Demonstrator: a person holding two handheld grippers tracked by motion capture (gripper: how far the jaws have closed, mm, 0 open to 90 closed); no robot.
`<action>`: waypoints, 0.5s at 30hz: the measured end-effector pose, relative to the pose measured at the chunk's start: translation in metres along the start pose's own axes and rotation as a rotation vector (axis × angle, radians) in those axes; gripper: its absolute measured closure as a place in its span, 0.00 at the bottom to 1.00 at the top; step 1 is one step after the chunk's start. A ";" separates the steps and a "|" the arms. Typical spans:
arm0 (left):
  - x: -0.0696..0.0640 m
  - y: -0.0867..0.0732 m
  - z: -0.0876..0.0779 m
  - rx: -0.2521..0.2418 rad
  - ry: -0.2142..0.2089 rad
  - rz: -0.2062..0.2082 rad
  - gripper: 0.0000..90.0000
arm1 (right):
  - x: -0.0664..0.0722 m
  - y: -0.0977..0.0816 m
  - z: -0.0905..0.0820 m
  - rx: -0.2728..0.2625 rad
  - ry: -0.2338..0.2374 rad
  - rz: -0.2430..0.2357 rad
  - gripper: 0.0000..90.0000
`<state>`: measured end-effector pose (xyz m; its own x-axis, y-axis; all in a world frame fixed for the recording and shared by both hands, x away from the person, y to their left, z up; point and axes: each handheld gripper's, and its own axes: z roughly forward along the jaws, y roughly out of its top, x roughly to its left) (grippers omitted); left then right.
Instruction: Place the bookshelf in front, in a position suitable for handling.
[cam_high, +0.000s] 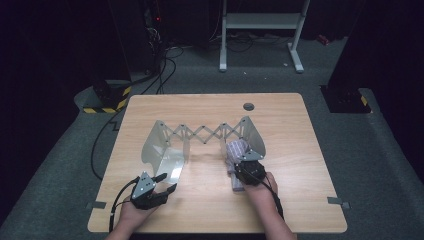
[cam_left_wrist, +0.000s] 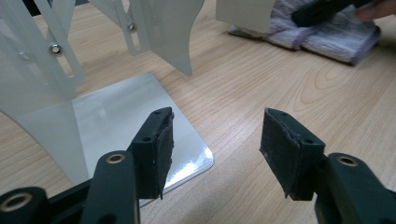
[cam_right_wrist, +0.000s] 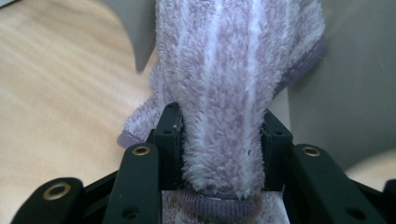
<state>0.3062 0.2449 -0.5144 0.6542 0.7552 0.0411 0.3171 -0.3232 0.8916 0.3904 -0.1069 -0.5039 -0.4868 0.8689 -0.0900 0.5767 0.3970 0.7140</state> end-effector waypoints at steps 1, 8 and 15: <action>0.000 0.000 0.000 0.000 0.001 0.000 0.49 | -0.001 -0.005 -0.005 -0.002 0.005 -0.002 0.67; 0.000 0.000 -0.001 -0.002 0.003 -0.004 0.49 | -0.003 -0.029 -0.029 0.001 0.000 0.000 0.68; 0.001 0.000 -0.001 0.000 0.003 -0.003 0.49 | -0.004 -0.025 -0.026 0.009 0.005 0.006 0.67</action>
<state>0.3055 0.2461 -0.5138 0.6514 0.7577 0.0399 0.3189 -0.3211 0.8917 0.3606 -0.1281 -0.5030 -0.4869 0.8696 -0.0819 0.5857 0.3946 0.7079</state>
